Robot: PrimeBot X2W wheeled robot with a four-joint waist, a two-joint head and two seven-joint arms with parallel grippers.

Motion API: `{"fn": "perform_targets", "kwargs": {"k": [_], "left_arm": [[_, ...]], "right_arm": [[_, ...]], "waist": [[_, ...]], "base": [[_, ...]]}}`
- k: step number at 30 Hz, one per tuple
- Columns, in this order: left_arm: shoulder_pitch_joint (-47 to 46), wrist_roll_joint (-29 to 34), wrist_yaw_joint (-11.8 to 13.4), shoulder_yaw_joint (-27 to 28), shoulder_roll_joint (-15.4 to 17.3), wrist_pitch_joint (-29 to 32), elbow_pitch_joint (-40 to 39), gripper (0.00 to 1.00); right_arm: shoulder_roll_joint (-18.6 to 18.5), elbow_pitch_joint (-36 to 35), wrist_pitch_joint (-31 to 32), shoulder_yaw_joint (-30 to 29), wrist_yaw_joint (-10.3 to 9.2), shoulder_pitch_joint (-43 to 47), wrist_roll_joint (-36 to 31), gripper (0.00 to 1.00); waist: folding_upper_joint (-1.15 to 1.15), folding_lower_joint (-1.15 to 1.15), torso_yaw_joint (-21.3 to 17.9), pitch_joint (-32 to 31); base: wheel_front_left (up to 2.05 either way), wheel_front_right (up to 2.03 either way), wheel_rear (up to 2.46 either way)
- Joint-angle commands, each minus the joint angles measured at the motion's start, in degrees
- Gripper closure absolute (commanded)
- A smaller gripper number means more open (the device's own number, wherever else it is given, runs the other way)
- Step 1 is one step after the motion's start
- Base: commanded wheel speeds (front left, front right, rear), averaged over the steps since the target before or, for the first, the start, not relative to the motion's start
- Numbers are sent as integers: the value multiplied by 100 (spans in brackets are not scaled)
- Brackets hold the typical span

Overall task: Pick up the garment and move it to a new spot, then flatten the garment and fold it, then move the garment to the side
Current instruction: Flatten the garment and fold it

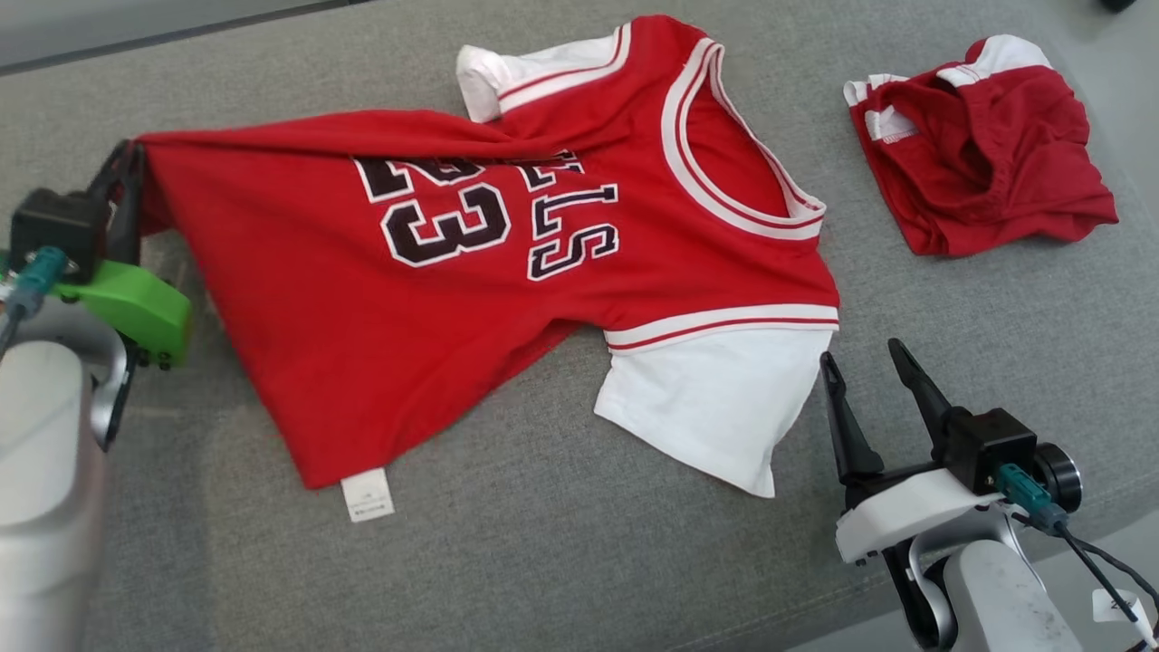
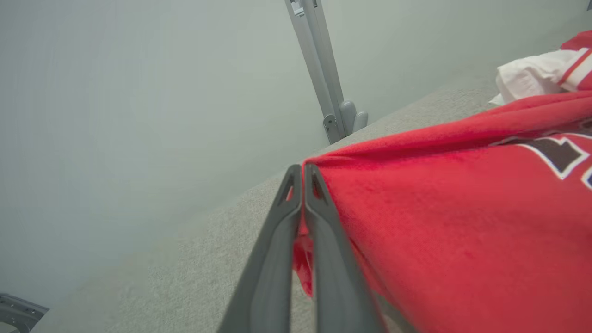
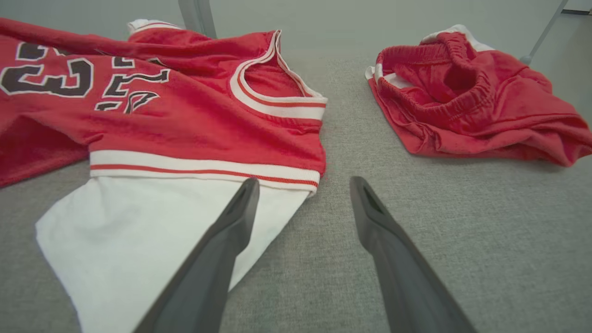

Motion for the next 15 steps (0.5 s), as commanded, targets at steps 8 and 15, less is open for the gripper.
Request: {"fn": "perform_targets", "kwargs": {"k": [8,15], "left_arm": [[-674,-153,20,14,61,-137,832,0],[25,-441,239,158,-495,-314,570,0]], "right_arm": [[-9,23,-14,-47,-7,-133,114,0],[-9,-25,-15,-218,-7,51,3,0]], "waist": [[56,0,-124,130],[56,0,219,-337]], "base": [[0,0,0],[0,0,0]]}}
